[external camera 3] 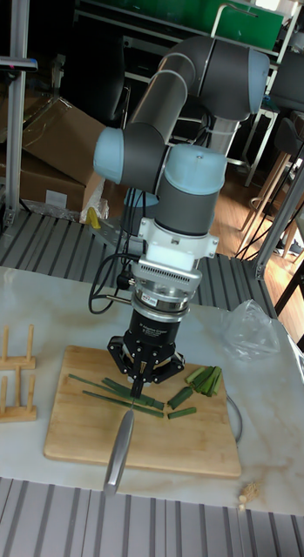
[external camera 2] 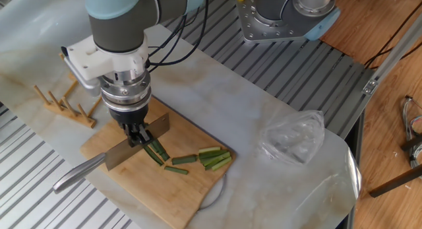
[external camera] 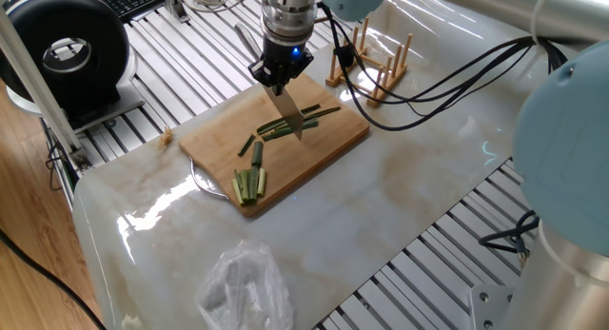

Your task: Chop the green garlic

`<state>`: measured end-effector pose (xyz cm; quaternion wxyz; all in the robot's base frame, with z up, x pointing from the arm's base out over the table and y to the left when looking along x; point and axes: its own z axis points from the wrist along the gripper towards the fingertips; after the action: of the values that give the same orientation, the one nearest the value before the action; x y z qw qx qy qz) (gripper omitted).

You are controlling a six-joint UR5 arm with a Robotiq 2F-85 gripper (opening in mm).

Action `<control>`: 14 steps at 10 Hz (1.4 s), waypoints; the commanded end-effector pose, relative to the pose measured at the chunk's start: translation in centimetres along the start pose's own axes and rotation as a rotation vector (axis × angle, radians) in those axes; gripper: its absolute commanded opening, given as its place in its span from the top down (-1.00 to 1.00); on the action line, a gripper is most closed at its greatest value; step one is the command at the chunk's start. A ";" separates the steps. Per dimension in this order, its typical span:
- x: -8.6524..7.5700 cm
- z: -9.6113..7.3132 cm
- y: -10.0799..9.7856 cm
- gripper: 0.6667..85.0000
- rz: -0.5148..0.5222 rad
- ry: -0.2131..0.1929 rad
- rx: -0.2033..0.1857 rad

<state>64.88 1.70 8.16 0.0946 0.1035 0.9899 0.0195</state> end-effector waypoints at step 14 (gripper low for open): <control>2.2 0.7 -0.4 0.99 -0.003 0.047 -0.001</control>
<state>62.78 1.63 7.02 0.0711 0.0984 0.9925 0.0159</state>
